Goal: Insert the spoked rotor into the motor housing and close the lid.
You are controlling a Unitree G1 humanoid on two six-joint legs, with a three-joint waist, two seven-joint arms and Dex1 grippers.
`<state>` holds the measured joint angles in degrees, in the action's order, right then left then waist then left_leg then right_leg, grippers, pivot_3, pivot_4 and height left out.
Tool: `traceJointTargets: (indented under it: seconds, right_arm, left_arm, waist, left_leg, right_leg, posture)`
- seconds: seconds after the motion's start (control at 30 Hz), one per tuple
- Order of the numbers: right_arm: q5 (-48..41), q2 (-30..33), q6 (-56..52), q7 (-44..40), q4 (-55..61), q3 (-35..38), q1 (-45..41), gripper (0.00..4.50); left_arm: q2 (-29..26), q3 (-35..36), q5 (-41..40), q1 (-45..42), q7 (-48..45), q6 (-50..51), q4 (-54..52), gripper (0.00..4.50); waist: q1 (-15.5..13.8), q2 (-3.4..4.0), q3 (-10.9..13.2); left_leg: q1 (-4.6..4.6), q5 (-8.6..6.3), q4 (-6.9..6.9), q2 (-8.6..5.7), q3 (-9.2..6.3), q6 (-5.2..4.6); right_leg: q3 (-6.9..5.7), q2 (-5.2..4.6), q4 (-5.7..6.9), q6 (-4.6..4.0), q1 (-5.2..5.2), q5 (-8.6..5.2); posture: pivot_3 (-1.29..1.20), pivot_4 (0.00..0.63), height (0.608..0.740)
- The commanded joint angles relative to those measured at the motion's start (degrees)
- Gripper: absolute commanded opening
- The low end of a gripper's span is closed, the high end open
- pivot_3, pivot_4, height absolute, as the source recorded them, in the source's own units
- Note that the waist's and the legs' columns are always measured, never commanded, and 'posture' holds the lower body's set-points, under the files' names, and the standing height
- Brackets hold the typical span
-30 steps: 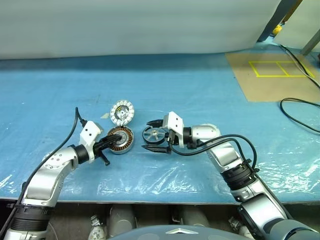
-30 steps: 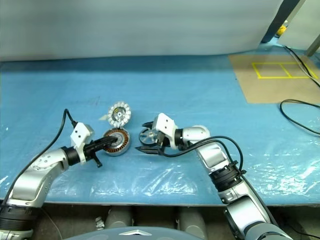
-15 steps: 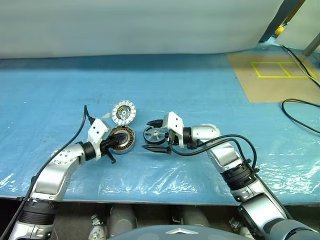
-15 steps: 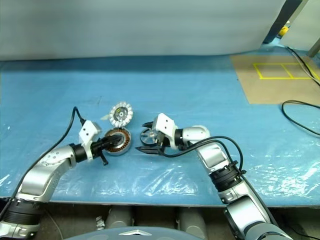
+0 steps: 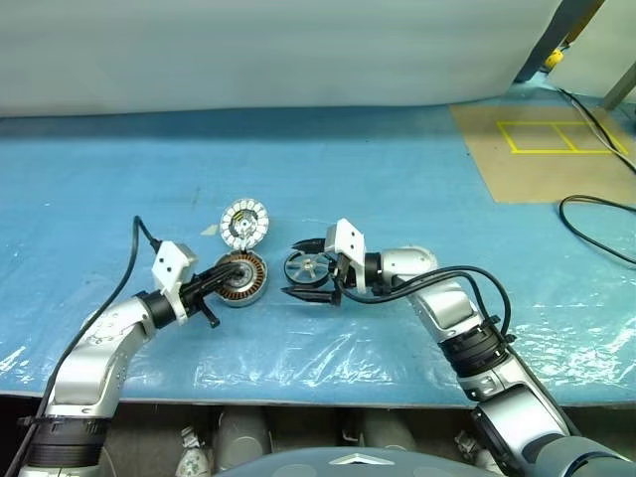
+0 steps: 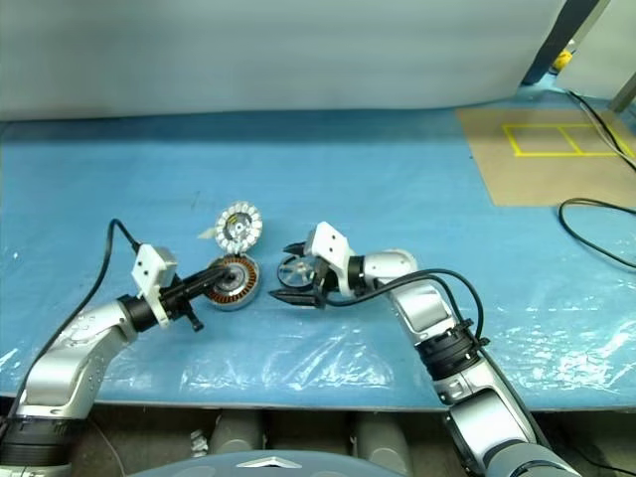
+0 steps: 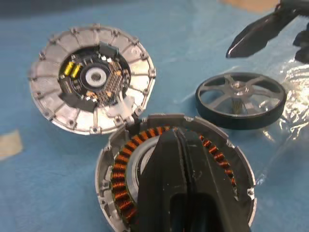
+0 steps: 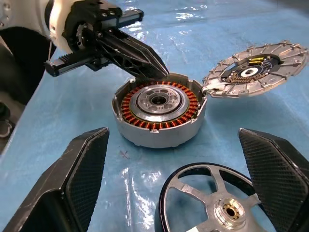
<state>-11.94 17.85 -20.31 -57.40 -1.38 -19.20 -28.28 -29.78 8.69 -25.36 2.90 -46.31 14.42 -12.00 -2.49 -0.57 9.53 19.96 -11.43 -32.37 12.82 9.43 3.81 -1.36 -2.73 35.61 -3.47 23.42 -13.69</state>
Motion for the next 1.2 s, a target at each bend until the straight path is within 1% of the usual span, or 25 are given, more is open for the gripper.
traceJointTargets:
  seconds: [0.03, 0.1, 0.27, 0.4, 0.57, 0.73, 0.97, 1.1, 1.2]
  right_arm:
    - [-2.60, 0.13, -4.09, -0.12, 2.30, 2.14, -3.12, 4.50]
    - [-3.34, 0.27, -5.97, -0.21, 2.55, 2.51, -3.96, 4.50]
    - [-3.88, 2.17, -12.30, -2.60, 0.66, 1.97, -9.54, 4.50]
    - [0.17, 5.11, -15.38, -6.48, -5.41, -2.90, -16.17, 4.50]
    - [3.84, 5.15, -15.21, -10.61, -12.90, -7.64, -22.72, 4.50]
    - [7.43, 4.19, -14.99, -13.40, -20.47, -11.37, -27.34, 4.50]
    - [10.06, 3.10, -14.26, -16.22, -25.75, -12.44, -30.34, 4.50]
    - [10.78, 2.30, -13.97, -16.74, -26.99, -12.02, -30.90, 4.50]
    - [11.10, 1.93, -13.70, -16.77, -27.28, -11.54, -30.99, 3.91]
  left_arm:
    - [1.16, 1.72, -1.62, 2.78, -0.58, -3.94, -4.49, 0.01]
    - [1.67, 1.91, -1.76, 4.22, -0.37, -4.95, -5.70, 0.01]
    - [2.81, 2.53, -1.58, 11.19, -0.05, -7.76, -8.81, 0.01]
    - [3.48, 2.56, -1.05, 15.75, 0.76, -9.49, -10.71, 0.01]
    - [5.16, 0.93, 0.02, 17.20, 2.75, -11.08, -12.35, 0.01]
    - [6.43, -1.03, 1.35, 18.06, 4.83, -11.20, -14.29, 0.01]
    - [7.30, -2.10, 2.15, 18.57, 6.94, -11.09, -15.15, 0.01]
    - [7.63, -2.75, 2.74, 18.69, 6.85, -12.18, -13.60, 0.01]
    - [7.76, -2.86, 2.98, 18.52, 6.56, -12.88, -12.42, 0.00]
  waist:
    - [0.02, 0.00, 0.00]
    - [0.04, 0.00, 0.00]
    - [0.14, 0.03, 0.02]
    - [0.10, 0.04, 0.03]
    - [-0.02, 0.10, 0.07]
    - [-0.01, 0.10, 0.07]
    - [-0.03, 0.11, 0.07]
    - [-0.02, 0.11, 0.07]
    - [-0.04, 0.11, 0.07]
  left_leg:
    - [0.00, 0.00, 0.01, 0.00, 0.00, 0.00]
    - [0.01, 0.00, 0.04, 0.03, 0.01, 0.00]
    - [-0.03, 0.00, 0.06, 0.04, 0.03, 0.00]
    - [-0.06, -0.01, 0.06, 0.05, 0.03, -0.01]
    - [-0.07, -0.01, 0.03, 0.05, 0.03, -0.01]
    - [-0.04, -0.01, 0.04, 0.06, 0.03, -0.01]
    - [0.04, -0.01, -0.03, 0.07, 0.03, -0.01]
    - [0.03, -0.01, -0.06, 0.09, 0.05, -0.02]
    - [0.03, -0.01, -0.06, 0.09, 0.05, -0.03]
  right_leg:
    - [0.00, 0.00, 0.01, 0.00, -0.01, 0.00]
    - [0.00, 0.01, 0.02, 0.00, -0.01, 0.00]
    - [0.00, 0.03, -0.02, 0.00, 0.03, -0.01]
    - [0.00, 0.02, 0.00, 0.00, 0.02, -0.01]
    - [-0.01, 0.02, 0.01, 0.00, 0.04, -0.01]
    - [-0.01, 0.03, 0.02, -0.01, 0.07, -0.01]
    - [-0.01, 0.03, 0.10, -0.02, 0.20, -0.01]
    - [-0.01, 0.02, 0.12, -0.02, 0.21, 0.00]
    - [-0.01, 0.03, 0.13, -0.02, 0.22, 0.00]
  posture:
    - [0.00, 0.150, 0.740]
    - [0.00, 0.150, 0.740]
    - [0.00, 0.150, 0.740]
    - [0.00, 0.150, 0.740]
    - [0.00, 0.150, 0.740]
    - [0.00, 0.150, 0.740]
    - [0.00, 0.150, 0.740]
    - [0.00, 0.150, 0.740]
    - [0.00, 0.150, 0.740]
